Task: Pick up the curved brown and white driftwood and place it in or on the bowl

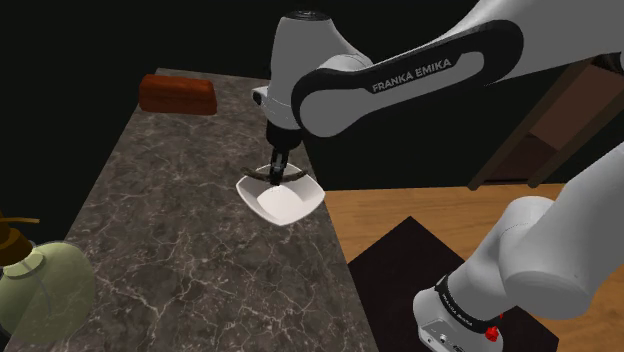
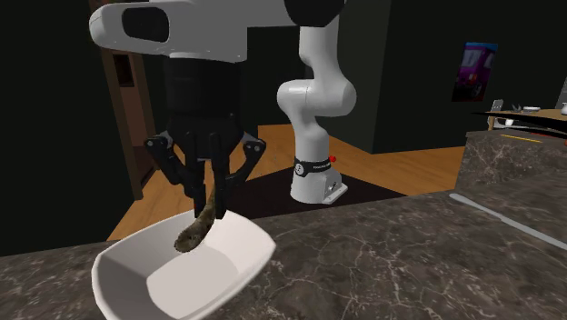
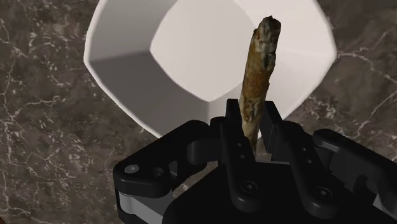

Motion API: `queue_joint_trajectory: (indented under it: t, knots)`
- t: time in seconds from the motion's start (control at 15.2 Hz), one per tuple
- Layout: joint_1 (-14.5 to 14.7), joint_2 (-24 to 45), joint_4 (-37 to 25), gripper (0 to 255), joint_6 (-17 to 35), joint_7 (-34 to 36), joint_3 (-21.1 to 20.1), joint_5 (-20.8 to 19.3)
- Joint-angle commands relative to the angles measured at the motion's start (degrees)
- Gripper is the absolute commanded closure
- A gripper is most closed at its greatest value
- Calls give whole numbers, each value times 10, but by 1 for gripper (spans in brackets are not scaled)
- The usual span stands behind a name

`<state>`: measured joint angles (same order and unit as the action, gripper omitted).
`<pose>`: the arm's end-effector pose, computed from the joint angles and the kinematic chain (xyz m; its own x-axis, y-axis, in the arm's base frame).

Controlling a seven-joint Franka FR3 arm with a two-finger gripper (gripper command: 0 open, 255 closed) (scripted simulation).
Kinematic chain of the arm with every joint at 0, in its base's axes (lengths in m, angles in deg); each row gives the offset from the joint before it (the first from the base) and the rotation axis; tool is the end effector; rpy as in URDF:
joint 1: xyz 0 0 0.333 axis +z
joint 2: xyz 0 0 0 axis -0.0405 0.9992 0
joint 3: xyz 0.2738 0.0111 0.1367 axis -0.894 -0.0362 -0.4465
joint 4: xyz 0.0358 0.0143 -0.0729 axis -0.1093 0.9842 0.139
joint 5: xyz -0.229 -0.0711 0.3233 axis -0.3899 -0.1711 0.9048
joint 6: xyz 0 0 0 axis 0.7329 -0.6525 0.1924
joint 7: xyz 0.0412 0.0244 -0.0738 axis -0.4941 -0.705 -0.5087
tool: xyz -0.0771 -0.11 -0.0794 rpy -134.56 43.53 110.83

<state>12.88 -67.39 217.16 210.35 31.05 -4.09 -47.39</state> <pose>0.4625 0.2458 0.3263 0.6702 0.7415 0.0315 0.7399 -0.6709 0.0488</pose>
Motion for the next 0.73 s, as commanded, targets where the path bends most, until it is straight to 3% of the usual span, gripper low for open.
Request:
queue_joint_trajectory:
  t: [0.0, 0.07, 0.66]
  knots:
    - [-14, -5, 8, 255, 4, -33, 17, 2]
    - [-26, -10, 16, 255, 7, -61, 31, 3]
    - [-27, 31, 45, 255, 78, -51, 31, -9]
